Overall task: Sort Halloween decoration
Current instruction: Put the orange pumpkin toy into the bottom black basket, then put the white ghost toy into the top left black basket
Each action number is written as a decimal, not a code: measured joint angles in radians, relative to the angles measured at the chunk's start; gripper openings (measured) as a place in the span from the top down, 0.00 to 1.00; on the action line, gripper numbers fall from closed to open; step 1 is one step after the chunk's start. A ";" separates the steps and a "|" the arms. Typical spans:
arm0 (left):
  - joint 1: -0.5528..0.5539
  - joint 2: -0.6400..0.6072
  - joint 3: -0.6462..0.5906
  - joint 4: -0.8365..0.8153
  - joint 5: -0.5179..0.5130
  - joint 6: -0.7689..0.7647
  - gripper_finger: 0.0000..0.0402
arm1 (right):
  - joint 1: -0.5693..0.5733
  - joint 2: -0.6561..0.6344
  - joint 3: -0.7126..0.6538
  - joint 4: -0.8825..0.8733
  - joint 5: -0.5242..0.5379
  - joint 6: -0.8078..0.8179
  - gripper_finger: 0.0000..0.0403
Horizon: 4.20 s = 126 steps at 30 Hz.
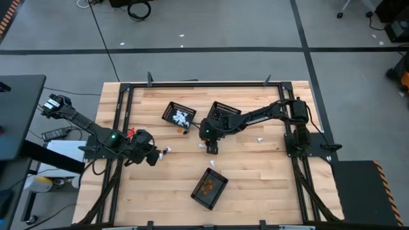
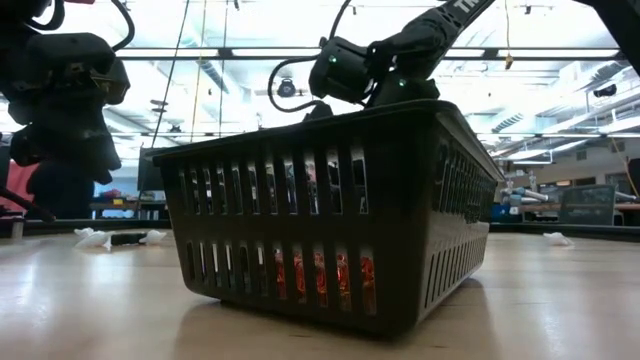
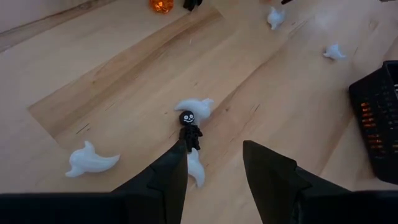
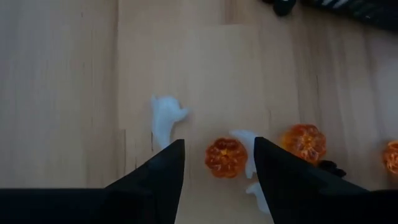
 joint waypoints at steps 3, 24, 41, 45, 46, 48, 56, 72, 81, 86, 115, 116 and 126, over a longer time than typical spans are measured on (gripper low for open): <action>0.000 0.000 0.000 0.000 0.000 -0.002 0.59 | 0.005 0.000 -0.007 0.010 0.003 -0.044 0.51; 0.000 0.000 0.000 0.002 0.000 -0.003 0.59 | 0.003 0.006 -0.038 0.064 0.019 -0.134 0.53; 0.000 0.000 0.000 0.003 0.000 -0.003 0.59 | 0.008 0.008 -0.038 0.075 -0.007 -0.082 0.76; 0.000 0.000 0.000 0.003 0.000 -0.003 0.59 | 0.009 0.003 -0.026 0.047 -0.003 -0.079 0.77; 0.000 0.000 0.000 0.003 0.000 -0.003 0.59 | 0.009 0.001 -0.017 0.026 -0.006 -0.079 0.77; 0.000 0.000 0.000 0.003 0.000 -0.003 0.59 | 0.009 -0.006 0.012 -0.016 -0.018 -0.079 0.77; 0.000 0.000 0.000 0.002 0.002 0.010 0.59 | 0.025 -0.010 0.169 -0.201 -0.278 -0.077 0.77; 0.000 0.000 0.000 0.002 0.052 0.086 0.59 | 0.290 -0.011 0.276 -0.341 -0.347 0.067 0.77; 0.000 0.000 0.000 0.005 0.053 0.114 0.59 | 0.353 0.004 0.231 -0.298 -0.282 0.307 0.77; 0.000 0.000 0.000 0.003 0.054 0.140 0.59 | 0.391 0.048 0.238 -0.287 -0.279 0.389 0.77; -0.001 -0.009 0.000 -0.015 0.117 0.152 0.59 | 0.359 0.022 0.394 -0.470 -0.051 0.395 0.77; -0.001 -0.009 0.000 -0.015 0.124 0.156 0.59 | 0.348 -0.003 0.394 -0.471 -0.012 0.383 0.77; 0.000 -0.005 0.000 -0.003 0.176 0.172 0.59 | 0.197 -0.188 0.394 -0.513 0.053 0.212 0.77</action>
